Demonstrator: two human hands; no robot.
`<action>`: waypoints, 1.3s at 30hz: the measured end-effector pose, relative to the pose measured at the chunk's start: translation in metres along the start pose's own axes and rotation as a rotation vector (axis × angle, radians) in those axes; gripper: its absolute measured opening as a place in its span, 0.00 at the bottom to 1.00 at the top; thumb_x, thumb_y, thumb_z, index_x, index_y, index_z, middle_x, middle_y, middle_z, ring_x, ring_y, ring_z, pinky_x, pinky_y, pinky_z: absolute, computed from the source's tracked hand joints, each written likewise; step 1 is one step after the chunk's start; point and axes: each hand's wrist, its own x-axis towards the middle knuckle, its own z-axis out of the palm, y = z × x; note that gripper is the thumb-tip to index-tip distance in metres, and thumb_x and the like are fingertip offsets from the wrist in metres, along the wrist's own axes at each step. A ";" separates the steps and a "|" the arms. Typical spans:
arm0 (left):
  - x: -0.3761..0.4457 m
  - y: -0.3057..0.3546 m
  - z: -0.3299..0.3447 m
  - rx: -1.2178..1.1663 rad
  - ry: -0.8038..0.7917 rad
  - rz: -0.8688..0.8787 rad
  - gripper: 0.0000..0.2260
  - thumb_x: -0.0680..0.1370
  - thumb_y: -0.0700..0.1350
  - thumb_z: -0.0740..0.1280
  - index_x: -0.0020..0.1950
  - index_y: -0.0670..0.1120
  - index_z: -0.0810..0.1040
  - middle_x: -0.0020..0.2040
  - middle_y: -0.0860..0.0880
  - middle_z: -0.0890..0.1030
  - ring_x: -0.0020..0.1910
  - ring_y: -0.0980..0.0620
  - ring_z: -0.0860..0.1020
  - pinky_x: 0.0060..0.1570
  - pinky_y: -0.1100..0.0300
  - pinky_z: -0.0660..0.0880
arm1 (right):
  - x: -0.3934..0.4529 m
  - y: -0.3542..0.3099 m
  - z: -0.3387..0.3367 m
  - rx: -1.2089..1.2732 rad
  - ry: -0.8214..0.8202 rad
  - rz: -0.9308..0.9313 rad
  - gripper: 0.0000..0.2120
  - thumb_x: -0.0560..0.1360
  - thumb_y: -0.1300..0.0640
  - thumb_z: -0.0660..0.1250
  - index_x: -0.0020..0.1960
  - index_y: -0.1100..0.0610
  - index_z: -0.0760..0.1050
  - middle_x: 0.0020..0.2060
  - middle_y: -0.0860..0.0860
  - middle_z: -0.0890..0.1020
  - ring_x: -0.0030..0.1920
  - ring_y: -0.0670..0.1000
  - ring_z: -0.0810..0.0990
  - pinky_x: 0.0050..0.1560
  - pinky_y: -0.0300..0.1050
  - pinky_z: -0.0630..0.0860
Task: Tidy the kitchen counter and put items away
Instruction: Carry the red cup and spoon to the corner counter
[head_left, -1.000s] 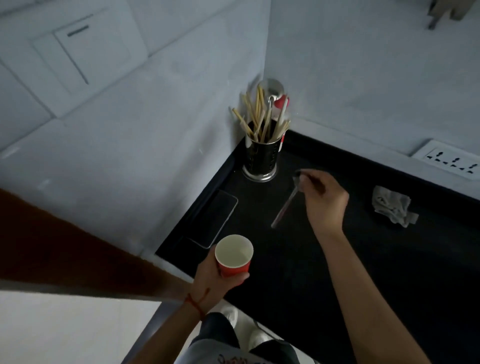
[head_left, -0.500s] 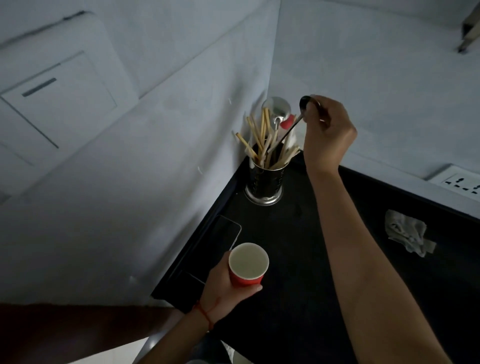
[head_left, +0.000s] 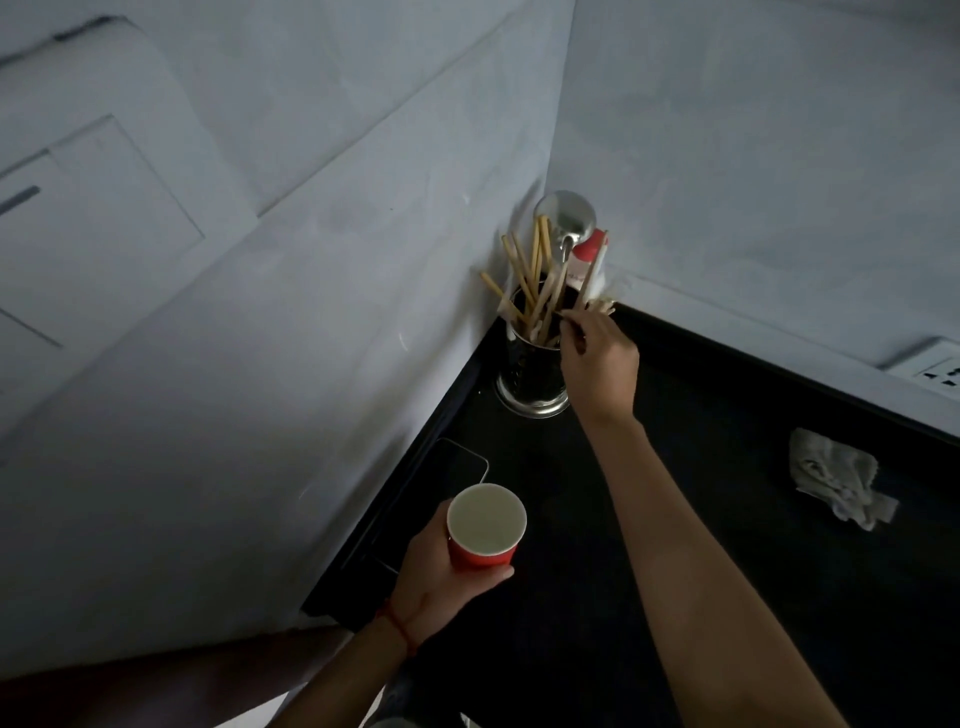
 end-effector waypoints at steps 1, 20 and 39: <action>0.002 0.000 0.000 -0.003 -0.001 -0.004 0.30 0.63 0.39 0.78 0.55 0.60 0.69 0.55 0.58 0.77 0.53 0.73 0.74 0.48 0.81 0.69 | -0.004 0.002 -0.002 0.003 -0.020 0.007 0.09 0.74 0.62 0.65 0.51 0.65 0.79 0.42 0.58 0.84 0.40 0.52 0.83 0.43 0.43 0.81; 0.092 0.049 0.076 0.140 -0.106 0.132 0.33 0.61 0.43 0.79 0.62 0.51 0.67 0.51 0.59 0.75 0.49 0.65 0.74 0.46 0.85 0.66 | -0.152 0.103 -0.043 -0.453 -0.502 0.663 0.27 0.78 0.46 0.56 0.74 0.55 0.57 0.76 0.55 0.53 0.76 0.54 0.47 0.75 0.49 0.45; 0.262 0.093 0.165 0.043 0.131 0.175 0.31 0.65 0.40 0.76 0.65 0.43 0.68 0.62 0.43 0.76 0.62 0.47 0.73 0.58 0.63 0.66 | -0.162 0.115 -0.034 -0.557 -0.424 0.583 0.27 0.74 0.43 0.50 0.66 0.57 0.70 0.70 0.58 0.69 0.72 0.57 0.63 0.69 0.52 0.57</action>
